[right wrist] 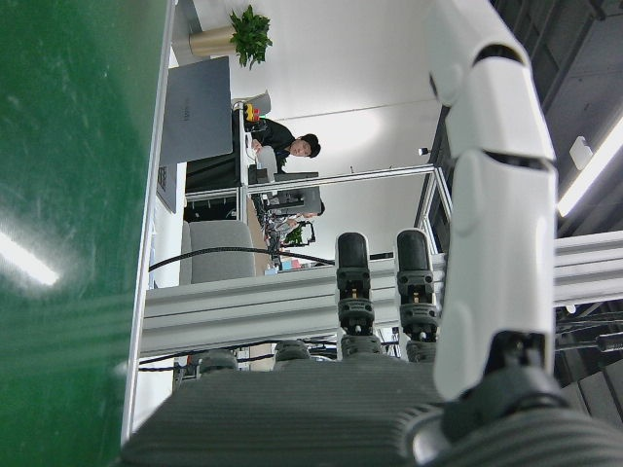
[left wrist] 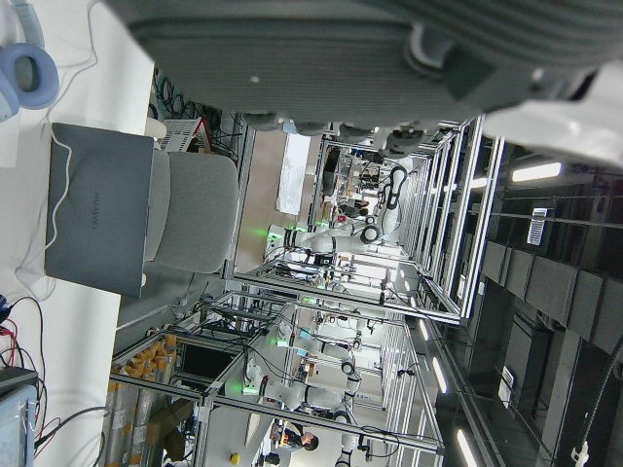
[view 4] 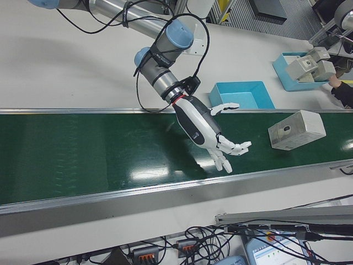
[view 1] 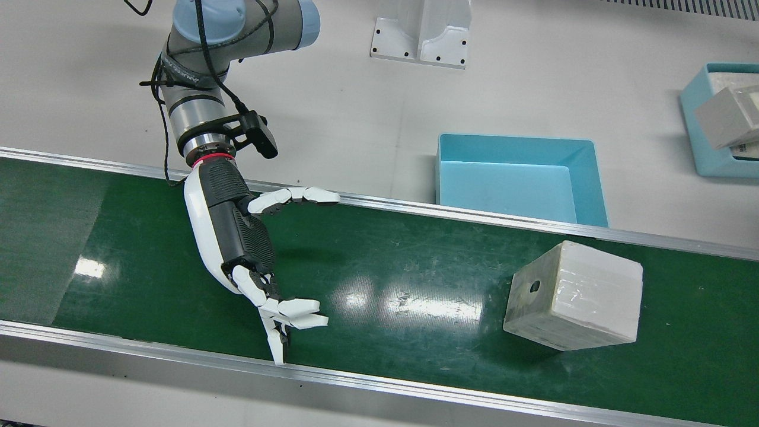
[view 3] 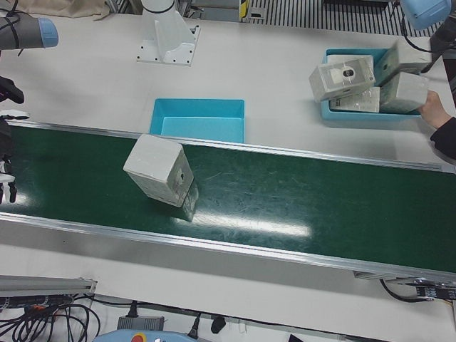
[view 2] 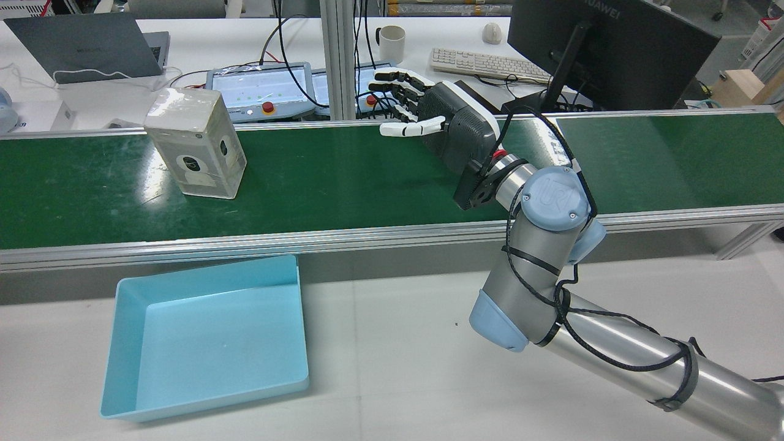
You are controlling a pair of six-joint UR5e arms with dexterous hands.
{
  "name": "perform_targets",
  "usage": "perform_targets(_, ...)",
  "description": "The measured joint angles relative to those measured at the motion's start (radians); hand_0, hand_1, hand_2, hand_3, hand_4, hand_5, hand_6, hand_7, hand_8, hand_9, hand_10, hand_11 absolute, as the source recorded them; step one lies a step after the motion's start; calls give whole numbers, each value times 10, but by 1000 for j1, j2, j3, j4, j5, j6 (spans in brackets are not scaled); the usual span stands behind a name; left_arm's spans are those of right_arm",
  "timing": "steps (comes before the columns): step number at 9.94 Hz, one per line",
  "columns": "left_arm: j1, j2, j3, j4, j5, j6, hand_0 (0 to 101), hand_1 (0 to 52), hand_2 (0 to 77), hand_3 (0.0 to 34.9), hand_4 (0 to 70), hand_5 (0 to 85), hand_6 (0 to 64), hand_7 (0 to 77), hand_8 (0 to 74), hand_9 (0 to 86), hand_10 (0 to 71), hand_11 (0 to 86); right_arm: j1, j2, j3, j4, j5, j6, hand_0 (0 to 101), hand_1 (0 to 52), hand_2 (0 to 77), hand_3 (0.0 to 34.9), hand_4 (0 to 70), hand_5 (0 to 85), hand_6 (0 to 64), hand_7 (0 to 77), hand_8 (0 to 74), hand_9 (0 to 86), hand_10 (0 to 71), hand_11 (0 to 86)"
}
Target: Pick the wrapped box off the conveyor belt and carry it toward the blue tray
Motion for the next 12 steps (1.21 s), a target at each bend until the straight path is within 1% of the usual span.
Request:
perform_targets(2,0,0,0,0,0,0,0,0,11,0,0,11,0,5,5,0,0,0,-2,-4,-3,26,-1,-1,482,164,191,145,136,284,76,240,0,44,0,16)
perform_targets(3,0,0,0,0,0,0,0,0,11,0,0,11,0,5,5,0,5,0,-2,-4,-3,31,-1,-2,482,164,196,139,147,284,71,256,0,44,0,16)
perform_targets(4,0,0,0,0,0,0,0,0,11,0,0,11,0,5,5,0,5,0,-3,-5,-3,34,-1,-2,482,164,196,137,158,284,71,256,0,60,0,16)
perform_targets(6,0,0,0,0,0,0,0,0,11,0,0,11,0,5,5,0,5,0,-3,-5,-3,36,-1,-2,482,164,196,136,158,284,76,256,0,44,0,16)
perform_targets(10,0,0,0,0,0,0,0,0,11,0,0,11,0,5,5,0,0,5,-3,-2,-2,35,0,-2,482,164,185,137,158,284,76,256,0,54,0,16)
perform_targets(12,0,0,0,0,0,0,0,0,11,0,0,11,0,5,5,0,5,0,-6,-1,-3,36,0,-4,485,164,202,137,169,284,76,262,0,54,0,16)
